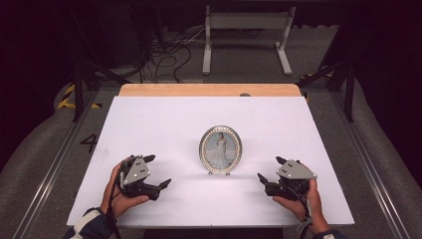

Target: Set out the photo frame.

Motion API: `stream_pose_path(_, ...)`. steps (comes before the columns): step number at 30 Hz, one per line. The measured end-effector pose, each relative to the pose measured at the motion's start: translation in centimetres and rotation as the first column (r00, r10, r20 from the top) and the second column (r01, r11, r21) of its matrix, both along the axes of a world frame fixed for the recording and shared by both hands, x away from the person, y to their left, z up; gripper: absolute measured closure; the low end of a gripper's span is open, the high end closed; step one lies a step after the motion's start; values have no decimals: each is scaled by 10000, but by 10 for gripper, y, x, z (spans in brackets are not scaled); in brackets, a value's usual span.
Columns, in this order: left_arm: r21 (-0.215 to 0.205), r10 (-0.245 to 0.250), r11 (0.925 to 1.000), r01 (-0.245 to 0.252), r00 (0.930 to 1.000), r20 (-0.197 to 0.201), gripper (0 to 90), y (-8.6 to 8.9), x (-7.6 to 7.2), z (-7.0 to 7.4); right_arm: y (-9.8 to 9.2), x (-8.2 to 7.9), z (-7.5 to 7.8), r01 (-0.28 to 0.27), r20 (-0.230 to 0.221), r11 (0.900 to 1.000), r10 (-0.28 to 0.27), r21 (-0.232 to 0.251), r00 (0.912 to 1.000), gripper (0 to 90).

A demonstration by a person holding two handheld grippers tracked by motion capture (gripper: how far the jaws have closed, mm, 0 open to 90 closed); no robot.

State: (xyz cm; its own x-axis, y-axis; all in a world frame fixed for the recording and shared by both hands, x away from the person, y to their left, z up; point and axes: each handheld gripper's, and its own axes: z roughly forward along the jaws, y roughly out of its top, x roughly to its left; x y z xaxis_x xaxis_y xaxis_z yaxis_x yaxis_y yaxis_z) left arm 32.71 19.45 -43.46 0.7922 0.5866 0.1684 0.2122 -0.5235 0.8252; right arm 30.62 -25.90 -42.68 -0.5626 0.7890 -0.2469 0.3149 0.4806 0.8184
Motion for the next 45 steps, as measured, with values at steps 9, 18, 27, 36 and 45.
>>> stream_pose_path(9, -17, 438, 9990, -438, 9990, -77, 92, 22, -8, -3, -15, -6, -3, 268, 34, 9996, -268, 37, 9996, 196)
stream_pose_path(18, 107, 832, 9965, -830, 9963, -203, 88, 44, -14, -8, -31, -11, -7, 594, 43, 9982, -594, 69, 9982, 195)
stream_pose_path(27, -310, 1064, 9936, -1084, 9924, -616, 86, 62, -14, -14, -40, -13, -11, 853, -43, 9961, -852, 210, 9964, 188)
stream_pose_path(36, -473, 1562, 9858, -1613, 9830, -969, 92, 75, -5, -23, -46, -9, -22, 1074, -318, 9934, -1062, 403, 9938, 151)
stream_pose_path(45, -540, 1601, 9846, -1662, 9818, -1017, 92, 74, -5, -25, -43, -9, -20, 1001, -37, 9945, -1000, 323, 9950, 148)
